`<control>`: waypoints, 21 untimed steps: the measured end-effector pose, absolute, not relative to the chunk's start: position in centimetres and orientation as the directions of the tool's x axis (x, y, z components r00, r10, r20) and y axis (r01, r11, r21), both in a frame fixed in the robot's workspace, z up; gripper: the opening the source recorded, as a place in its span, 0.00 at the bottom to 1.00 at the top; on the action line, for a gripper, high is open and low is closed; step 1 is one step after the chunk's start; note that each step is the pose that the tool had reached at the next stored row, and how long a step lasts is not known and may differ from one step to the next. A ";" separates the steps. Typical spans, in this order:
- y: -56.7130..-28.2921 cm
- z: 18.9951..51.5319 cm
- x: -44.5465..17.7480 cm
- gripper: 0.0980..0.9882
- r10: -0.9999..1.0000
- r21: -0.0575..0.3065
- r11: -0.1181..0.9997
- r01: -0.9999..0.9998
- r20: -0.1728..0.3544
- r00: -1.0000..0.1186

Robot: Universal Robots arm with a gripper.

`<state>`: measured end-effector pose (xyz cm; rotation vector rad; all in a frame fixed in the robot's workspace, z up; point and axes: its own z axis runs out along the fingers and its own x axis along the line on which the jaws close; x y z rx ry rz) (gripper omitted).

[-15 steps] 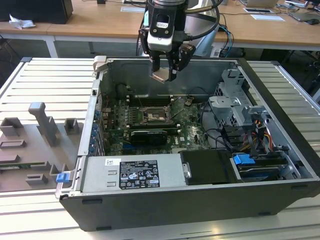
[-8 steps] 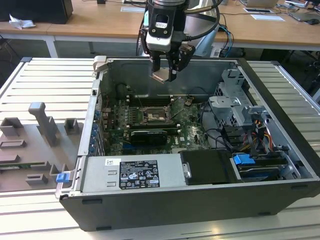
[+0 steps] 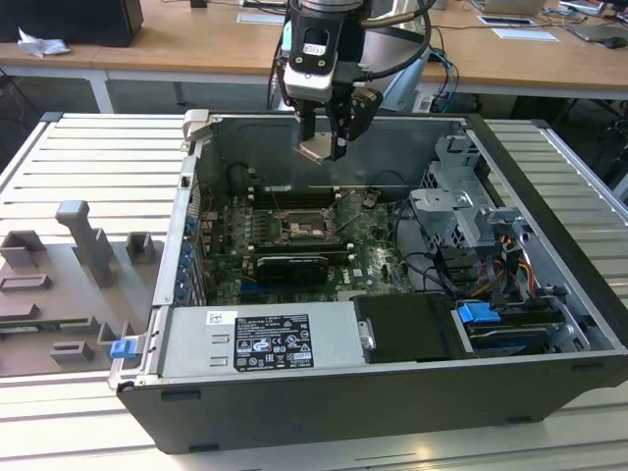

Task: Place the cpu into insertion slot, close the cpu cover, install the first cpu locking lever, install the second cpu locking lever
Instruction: 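Place the cpu into insertion slot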

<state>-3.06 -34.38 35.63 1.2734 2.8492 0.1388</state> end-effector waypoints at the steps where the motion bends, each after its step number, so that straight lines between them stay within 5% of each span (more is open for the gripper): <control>1: -34.4 35.6 -3.1 0.50 0.750 0.089 0.658 0.748 0.020 -0.661; 21: -34.4 35.0 -3.1 0.50 0.838 0.088 0.541 0.836 0.020 -0.545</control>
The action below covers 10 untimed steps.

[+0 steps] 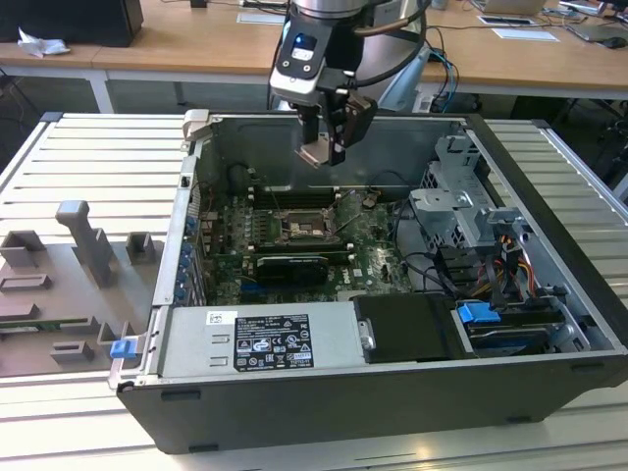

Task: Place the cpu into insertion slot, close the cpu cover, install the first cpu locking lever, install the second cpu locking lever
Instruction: 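Place the cpu into insertion slot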

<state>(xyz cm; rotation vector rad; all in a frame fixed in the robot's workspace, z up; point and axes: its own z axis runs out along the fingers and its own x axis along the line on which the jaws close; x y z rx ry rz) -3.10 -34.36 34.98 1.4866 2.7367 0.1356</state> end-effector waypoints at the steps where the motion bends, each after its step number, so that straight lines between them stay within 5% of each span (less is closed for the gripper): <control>1: -34.4 35.0 -3.1 0.50 0.842 0.088 0.536 0.840 0.020 -0.539; 10: -34.4 34.8 -3.1 0.50 0.874 0.088 0.483 0.871 0.020 -0.486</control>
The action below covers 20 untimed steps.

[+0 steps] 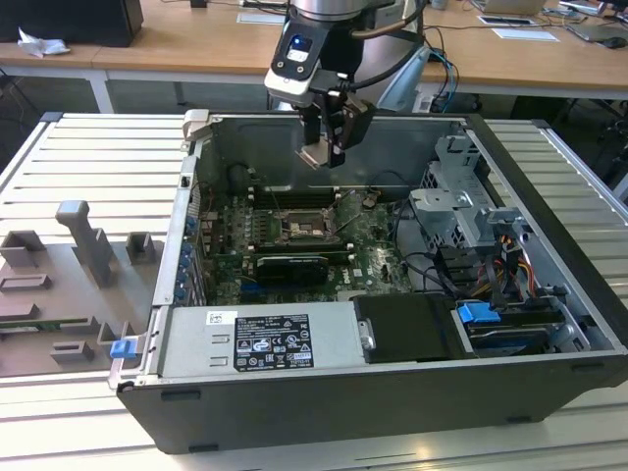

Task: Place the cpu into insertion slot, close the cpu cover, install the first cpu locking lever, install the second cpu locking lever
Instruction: 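Place the cpu into insertion slot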

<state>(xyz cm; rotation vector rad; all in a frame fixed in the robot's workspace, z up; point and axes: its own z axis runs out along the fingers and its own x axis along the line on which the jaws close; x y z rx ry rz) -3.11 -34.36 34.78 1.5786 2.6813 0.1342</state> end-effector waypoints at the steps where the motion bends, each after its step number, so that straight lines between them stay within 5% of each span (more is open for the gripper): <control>1: -34.4 34.8 -3.1 0.50 0.876 0.088 0.478 0.874 0.020 -0.481; 20: -34.4 34.1 -3.2 0.50 0.922 0.088 0.384 0.919 0.020 -0.387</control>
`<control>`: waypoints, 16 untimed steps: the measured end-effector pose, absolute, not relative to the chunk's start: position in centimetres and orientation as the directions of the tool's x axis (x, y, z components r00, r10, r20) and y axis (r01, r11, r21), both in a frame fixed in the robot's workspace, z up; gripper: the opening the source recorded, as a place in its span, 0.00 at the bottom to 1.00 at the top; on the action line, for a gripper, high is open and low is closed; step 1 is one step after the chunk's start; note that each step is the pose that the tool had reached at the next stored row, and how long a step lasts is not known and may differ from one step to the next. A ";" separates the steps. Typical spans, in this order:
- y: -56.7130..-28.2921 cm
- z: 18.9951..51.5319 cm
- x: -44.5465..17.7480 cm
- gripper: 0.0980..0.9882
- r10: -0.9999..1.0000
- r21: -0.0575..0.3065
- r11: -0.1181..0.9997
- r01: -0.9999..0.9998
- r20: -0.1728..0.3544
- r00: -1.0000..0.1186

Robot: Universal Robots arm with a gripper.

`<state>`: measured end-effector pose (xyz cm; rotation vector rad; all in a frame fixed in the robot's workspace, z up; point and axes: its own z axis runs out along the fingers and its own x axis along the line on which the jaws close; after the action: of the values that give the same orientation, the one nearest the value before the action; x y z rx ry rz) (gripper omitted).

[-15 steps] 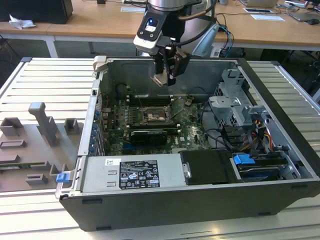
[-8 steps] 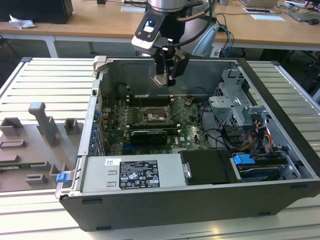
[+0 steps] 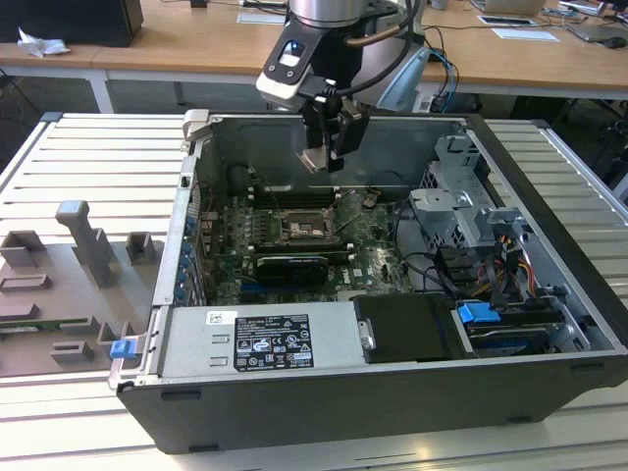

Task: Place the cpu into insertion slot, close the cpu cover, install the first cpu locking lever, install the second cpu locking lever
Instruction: 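Place the cpu into insertion slot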

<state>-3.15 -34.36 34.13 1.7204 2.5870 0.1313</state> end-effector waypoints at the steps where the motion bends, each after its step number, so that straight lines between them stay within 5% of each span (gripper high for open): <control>1: -34.4 34.1 -3.2 0.50 0.922 0.088 0.384 0.919 0.020 -0.387; 16: -34.4 33.3 -3.5 0.50 0.926 0.088 0.375 0.923 0.020 -0.378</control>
<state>-3.48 -34.36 33.34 1.7338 2.5778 0.1307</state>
